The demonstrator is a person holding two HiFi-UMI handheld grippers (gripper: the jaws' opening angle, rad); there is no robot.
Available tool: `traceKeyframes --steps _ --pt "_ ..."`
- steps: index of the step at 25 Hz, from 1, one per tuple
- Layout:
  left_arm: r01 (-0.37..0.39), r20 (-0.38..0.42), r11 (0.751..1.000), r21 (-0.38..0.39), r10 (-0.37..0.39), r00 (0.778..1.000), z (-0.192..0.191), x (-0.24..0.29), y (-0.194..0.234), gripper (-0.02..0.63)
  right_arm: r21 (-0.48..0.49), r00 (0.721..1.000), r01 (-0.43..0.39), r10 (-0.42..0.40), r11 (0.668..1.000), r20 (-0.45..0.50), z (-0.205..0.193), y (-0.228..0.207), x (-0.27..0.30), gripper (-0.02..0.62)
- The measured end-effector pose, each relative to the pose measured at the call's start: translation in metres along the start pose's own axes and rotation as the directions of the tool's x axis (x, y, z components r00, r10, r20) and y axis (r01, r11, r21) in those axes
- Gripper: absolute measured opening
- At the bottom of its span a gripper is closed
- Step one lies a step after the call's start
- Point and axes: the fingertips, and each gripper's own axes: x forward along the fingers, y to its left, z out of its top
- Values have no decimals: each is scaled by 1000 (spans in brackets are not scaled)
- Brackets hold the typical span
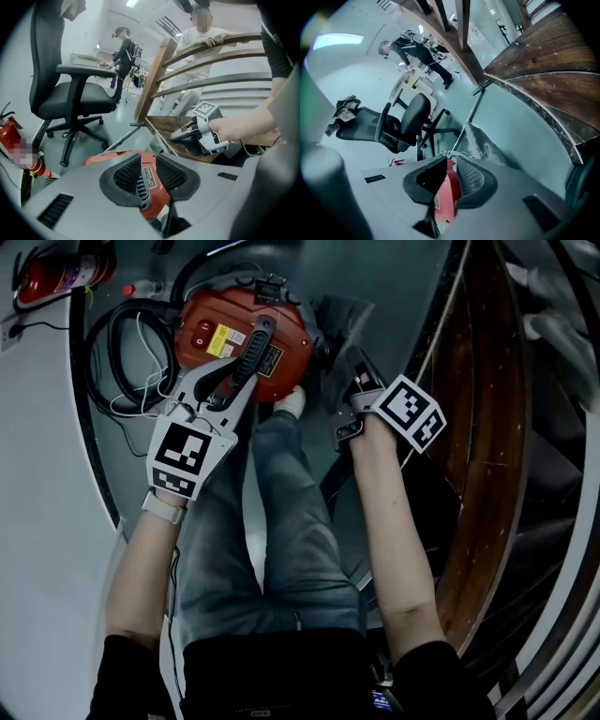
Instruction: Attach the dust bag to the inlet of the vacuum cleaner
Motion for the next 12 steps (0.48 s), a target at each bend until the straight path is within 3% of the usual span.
traceKeyframes --steps 6,12 --pt "-5 69 1000 -4 5 998 36 -34 -8 91 -119 992 -110 116 987 46 4 58 -46 58" --pt "-14 131 999 40 9 991 67 -83 -25 37 -331 975 -178 211 927 69 5 116 -107 32"
